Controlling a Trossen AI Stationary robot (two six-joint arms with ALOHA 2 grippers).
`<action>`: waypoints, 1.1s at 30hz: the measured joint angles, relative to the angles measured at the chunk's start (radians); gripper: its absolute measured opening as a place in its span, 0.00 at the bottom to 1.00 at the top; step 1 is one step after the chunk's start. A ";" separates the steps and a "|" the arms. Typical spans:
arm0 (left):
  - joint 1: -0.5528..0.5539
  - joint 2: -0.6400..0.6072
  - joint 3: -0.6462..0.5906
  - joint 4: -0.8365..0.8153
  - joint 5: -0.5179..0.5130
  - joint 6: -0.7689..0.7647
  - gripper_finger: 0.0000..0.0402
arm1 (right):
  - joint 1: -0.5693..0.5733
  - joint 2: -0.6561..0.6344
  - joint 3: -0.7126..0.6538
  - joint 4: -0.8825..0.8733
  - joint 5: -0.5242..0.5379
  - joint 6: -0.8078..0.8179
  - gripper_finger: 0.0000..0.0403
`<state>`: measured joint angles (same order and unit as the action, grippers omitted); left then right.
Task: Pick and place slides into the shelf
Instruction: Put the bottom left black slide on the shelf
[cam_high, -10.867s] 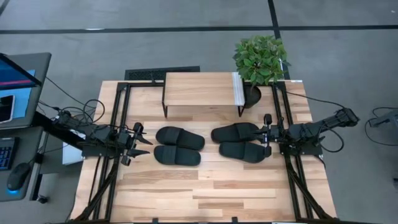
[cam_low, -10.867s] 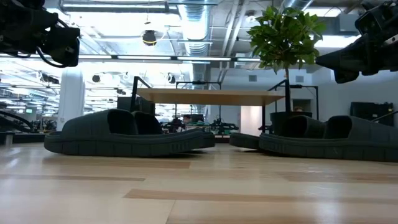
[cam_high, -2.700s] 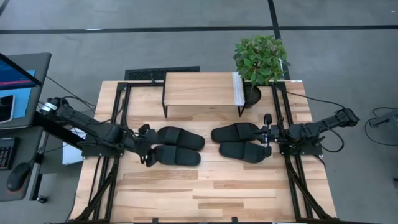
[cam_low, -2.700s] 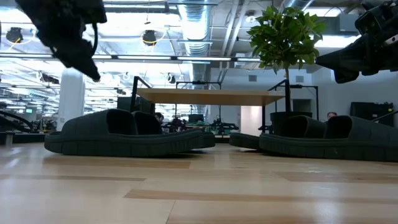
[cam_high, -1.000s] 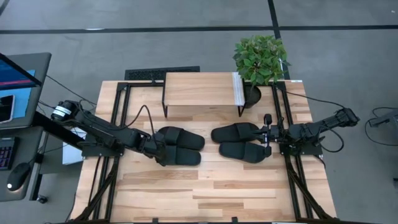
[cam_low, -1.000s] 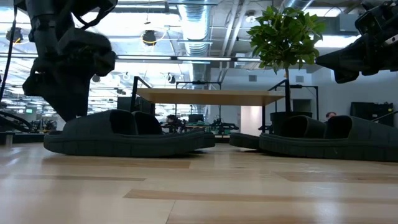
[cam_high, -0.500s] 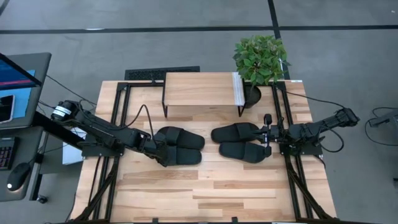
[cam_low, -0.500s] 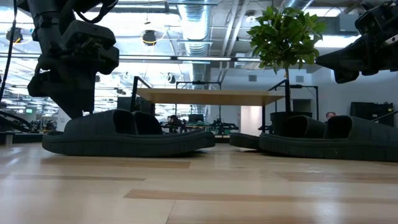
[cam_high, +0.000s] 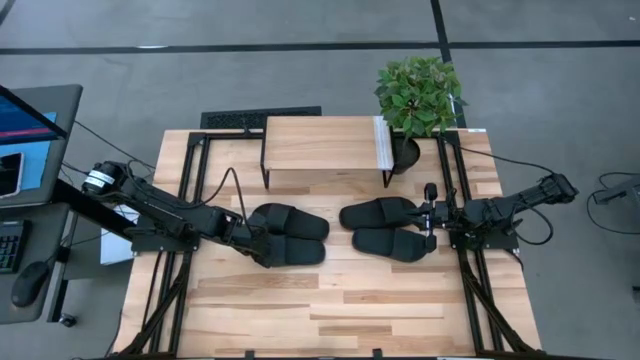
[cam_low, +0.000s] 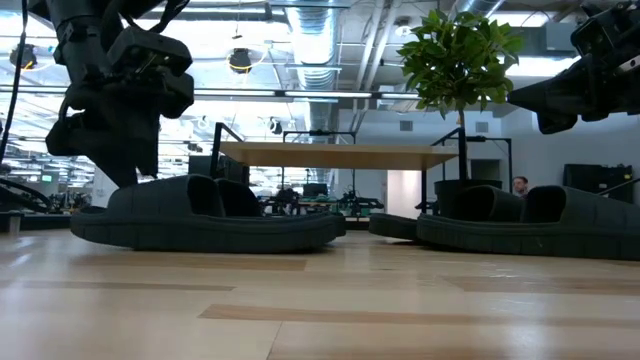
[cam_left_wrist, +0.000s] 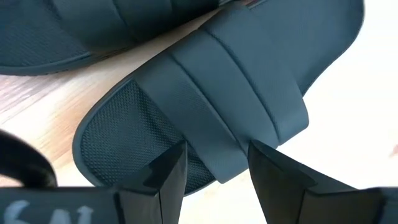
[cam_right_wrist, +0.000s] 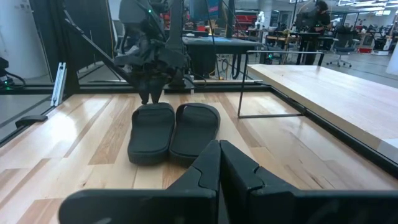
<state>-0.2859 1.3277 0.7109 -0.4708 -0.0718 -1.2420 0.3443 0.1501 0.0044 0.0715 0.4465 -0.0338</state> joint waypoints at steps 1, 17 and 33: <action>0.000 0.000 0.000 0.007 0.004 -0.004 0.40 | 0.000 0.000 0.000 0.000 0.000 0.000 0.00; 0.007 -0.001 -0.063 0.026 0.031 -0.031 0.40 | 0.000 0.000 0.000 0.000 0.000 0.000 0.00; 0.018 0.000 -0.069 0.139 0.023 0.023 0.40 | 0.000 0.000 0.000 0.000 0.000 0.000 0.00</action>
<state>-0.2676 1.3273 0.6415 -0.3317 -0.0491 -1.2194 0.3447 0.1505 0.0048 0.0715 0.4465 -0.0338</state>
